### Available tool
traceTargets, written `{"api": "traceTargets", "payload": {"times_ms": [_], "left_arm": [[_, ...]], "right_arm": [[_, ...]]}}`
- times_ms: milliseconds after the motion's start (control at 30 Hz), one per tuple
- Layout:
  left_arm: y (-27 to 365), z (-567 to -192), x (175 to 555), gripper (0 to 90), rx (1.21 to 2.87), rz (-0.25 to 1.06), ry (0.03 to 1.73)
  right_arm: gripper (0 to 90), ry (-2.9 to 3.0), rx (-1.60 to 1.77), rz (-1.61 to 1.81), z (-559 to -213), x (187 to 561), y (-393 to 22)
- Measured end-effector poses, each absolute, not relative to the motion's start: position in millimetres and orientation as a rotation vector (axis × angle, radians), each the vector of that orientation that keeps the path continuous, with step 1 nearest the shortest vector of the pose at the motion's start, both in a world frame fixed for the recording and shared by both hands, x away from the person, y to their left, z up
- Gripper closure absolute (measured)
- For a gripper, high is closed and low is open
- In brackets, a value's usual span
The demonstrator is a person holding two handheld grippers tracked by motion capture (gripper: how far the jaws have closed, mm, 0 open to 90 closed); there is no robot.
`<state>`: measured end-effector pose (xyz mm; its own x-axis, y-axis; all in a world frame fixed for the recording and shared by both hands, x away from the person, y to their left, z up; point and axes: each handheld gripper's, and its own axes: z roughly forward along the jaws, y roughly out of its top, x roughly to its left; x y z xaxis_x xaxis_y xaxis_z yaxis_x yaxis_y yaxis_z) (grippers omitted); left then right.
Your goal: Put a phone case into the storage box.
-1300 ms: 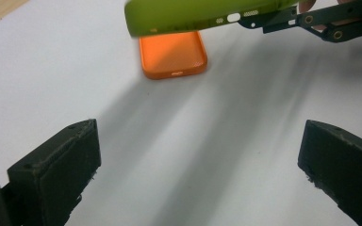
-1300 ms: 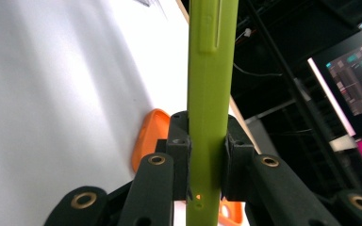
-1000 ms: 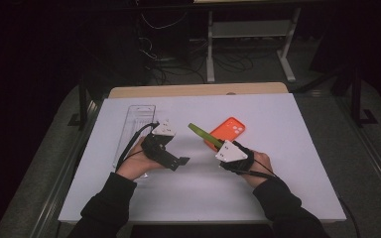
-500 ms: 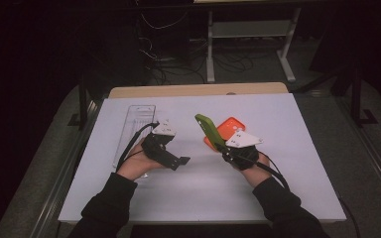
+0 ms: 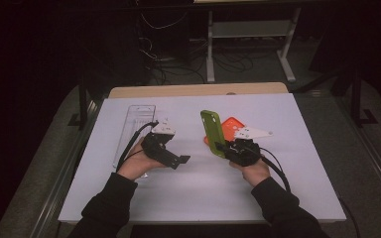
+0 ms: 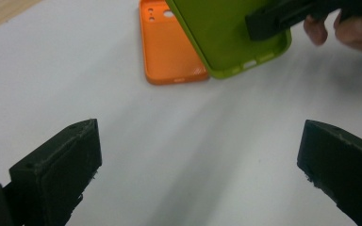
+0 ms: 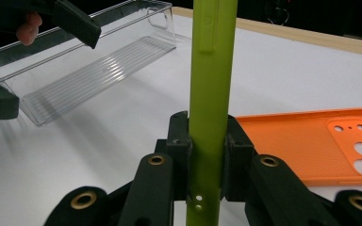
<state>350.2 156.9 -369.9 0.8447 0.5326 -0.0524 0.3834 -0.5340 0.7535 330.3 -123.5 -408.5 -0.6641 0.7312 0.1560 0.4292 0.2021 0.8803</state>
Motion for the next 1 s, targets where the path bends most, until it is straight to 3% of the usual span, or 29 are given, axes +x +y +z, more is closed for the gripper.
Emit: {"api": "traceTargets", "payload": {"times_ms": [567, 1000], "left_arm": [[148.3, -353.0, 357.3, 0.0, 2.01, 0.221, 0.707], [143.4, -356.7, 361.3, 0.0, 1.986, 0.218, 0.714]], "right_arm": [[75.2, 2.208, 1.065, 1.497, -410.7, 321.3, -96.7], [75.2, 2.235, 1.009, 1.523, -410.5, 312.4, -78.5]]}}
